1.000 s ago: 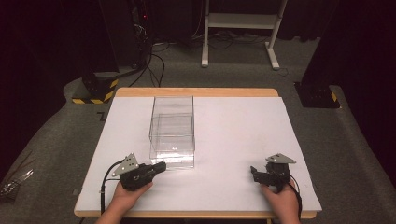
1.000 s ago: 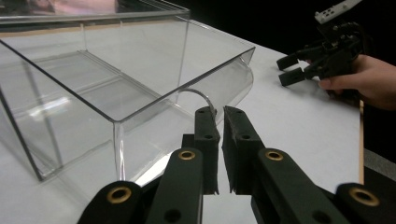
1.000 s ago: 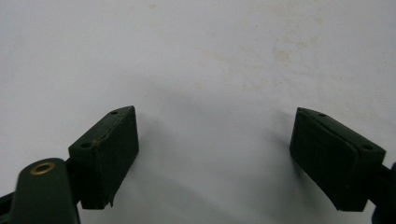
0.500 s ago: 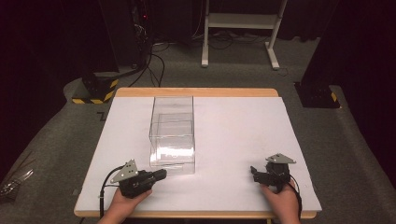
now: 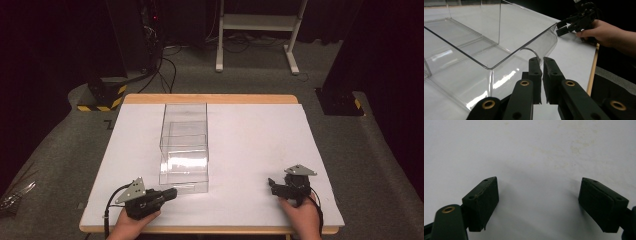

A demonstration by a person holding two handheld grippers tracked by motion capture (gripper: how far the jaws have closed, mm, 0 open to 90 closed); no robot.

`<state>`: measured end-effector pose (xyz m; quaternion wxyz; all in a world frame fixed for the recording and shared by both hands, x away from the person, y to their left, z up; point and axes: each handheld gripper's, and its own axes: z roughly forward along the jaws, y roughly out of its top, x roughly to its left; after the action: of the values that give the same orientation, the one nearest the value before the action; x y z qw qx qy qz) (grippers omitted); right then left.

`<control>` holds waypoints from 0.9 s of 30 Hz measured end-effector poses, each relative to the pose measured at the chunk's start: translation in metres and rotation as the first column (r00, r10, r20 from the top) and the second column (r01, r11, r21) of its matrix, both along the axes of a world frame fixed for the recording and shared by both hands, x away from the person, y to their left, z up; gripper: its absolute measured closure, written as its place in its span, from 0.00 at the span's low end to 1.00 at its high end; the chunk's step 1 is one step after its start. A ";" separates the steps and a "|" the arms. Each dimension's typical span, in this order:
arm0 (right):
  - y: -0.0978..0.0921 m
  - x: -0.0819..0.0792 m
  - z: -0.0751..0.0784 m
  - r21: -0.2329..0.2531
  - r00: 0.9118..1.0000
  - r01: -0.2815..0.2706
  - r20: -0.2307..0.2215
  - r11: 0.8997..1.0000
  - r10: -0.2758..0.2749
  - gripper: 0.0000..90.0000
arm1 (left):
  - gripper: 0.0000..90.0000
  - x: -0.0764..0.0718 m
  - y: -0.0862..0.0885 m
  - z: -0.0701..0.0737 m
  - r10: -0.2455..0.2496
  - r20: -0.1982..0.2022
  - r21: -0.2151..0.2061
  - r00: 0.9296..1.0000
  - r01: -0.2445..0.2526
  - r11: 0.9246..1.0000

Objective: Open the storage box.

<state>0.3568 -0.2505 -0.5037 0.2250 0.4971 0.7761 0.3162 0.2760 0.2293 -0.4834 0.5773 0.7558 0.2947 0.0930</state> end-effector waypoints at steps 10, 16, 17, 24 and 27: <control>0.000 0.000 0.000 0.000 1.000 0.000 0.000 1.000 0.000 0.19 | 0.94 -0.005 0.003 -0.002 0.000 0.001 -0.014 1.000 0.000 1.000; 0.000 0.000 0.000 0.000 1.000 0.000 0.000 1.000 0.000 0.19 | 0.94 -0.008 0.005 -0.002 -0.003 0.002 -0.014 1.000 0.003 1.000; 0.000 0.000 0.000 0.000 1.000 0.000 0.000 1.000 0.000 0.19 | 0.94 -0.009 0.006 -0.002 -0.003 0.003 -0.012 1.000 0.003 1.000; 0.000 0.000 0.000 0.001 1.000 0.000 0.000 1.000 0.000 0.19 | 0.92 -0.011 0.007 0.000 0.004 0.014 0.013 1.000 -0.004 1.000; 0.000 0.000 0.000 0.001 1.000 0.000 0.000 1.000 0.000 0.19 | 0.85 -0.012 0.008 0.002 0.010 0.008 0.009 1.000 -0.010 1.000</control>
<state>0.3568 -0.2506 -0.5037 0.2245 0.4972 0.7760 0.3166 0.2640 0.2374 -0.4817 0.5748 0.7564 0.2958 0.1001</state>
